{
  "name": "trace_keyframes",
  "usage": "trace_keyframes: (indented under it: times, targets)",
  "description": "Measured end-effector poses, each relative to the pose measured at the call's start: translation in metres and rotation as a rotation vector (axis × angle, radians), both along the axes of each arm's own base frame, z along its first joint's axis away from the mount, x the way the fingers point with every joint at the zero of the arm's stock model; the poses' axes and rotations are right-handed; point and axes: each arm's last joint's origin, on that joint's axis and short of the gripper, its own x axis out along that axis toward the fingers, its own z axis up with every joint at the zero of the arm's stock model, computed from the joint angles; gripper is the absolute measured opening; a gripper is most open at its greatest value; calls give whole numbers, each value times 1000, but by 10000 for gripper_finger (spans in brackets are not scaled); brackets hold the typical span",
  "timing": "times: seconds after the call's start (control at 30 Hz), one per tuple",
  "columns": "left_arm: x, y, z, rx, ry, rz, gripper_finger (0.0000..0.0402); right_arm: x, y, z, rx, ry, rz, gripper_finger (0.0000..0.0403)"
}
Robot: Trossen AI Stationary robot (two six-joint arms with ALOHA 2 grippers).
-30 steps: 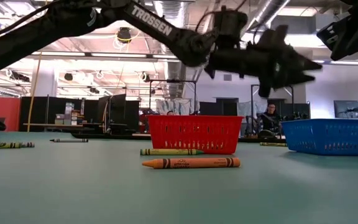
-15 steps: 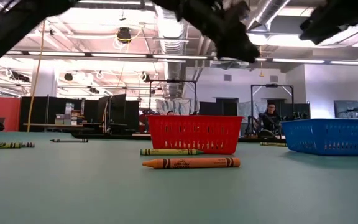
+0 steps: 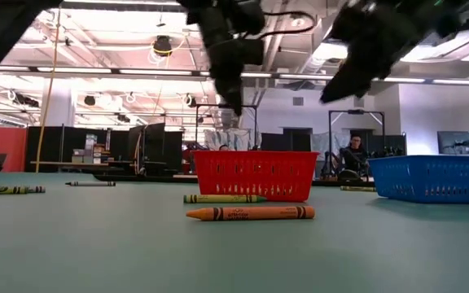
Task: Sort crayons
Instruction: Put the green crayon into the red basket
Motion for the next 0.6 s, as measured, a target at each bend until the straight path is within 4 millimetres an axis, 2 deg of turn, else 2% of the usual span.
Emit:
trace_keyframes:
  times: [0.07, 0.17, 0.27, 0.33, 0.43, 0.6]
  targets:
    - [-16, 1, 0, 12, -16, 23, 174, 8, -11, -8, -5, 6, -39, 107]
    - [-35, 0, -12, 39, -31, 56, 174, 19, -30, -19, -4, 3, -110, 107]
    - [-56, -8, -20, 54, -56, 76, 174, 29, -54, -32, 13, 9, -173, 107]
    - [-71, -14, -18, 73, -131, 92, 174, 37, -69, -42, 45, 40, -191, 107]
    - [-96, -22, -28, 92, -236, 119, 174, 49, -89, -53, 58, 84, -239, 107]
    - [-130, -37, -41, 176, -561, 117, 174, 70, -105, -66, 17, 145, -213, 107]
